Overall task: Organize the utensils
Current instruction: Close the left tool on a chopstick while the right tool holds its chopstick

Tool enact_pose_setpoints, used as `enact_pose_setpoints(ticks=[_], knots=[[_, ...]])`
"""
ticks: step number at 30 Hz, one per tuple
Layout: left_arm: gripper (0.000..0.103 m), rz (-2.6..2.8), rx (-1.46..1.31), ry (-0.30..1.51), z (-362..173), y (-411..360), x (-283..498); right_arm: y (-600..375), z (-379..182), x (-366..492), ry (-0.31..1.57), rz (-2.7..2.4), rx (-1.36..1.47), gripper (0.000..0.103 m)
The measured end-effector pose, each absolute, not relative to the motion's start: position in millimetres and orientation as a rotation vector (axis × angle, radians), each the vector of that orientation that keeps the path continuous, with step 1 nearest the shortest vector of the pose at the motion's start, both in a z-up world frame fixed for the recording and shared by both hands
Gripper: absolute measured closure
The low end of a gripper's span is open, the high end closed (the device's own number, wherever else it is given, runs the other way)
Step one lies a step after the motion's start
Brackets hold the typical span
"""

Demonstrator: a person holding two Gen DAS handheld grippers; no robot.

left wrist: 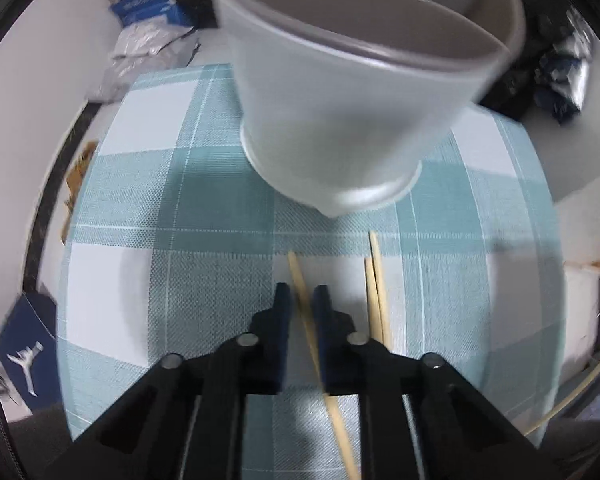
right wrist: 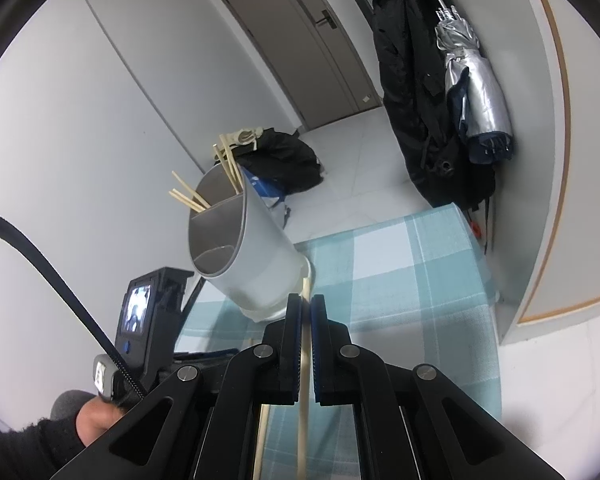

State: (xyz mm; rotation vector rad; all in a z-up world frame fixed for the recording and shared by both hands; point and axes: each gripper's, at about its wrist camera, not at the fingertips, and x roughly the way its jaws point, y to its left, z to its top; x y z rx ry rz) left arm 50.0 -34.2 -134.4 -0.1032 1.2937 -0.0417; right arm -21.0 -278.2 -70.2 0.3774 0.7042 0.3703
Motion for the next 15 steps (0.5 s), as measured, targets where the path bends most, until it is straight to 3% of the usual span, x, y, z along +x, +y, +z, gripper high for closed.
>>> enact_pose_setpoints(ticks=[15], knots=[[0.101, -0.135, -0.282, 1.180, -116.3, -20.0, 51.9, -268.9, -68.6, -16.3, 0.700, 0.381, 0.343, 0.099]])
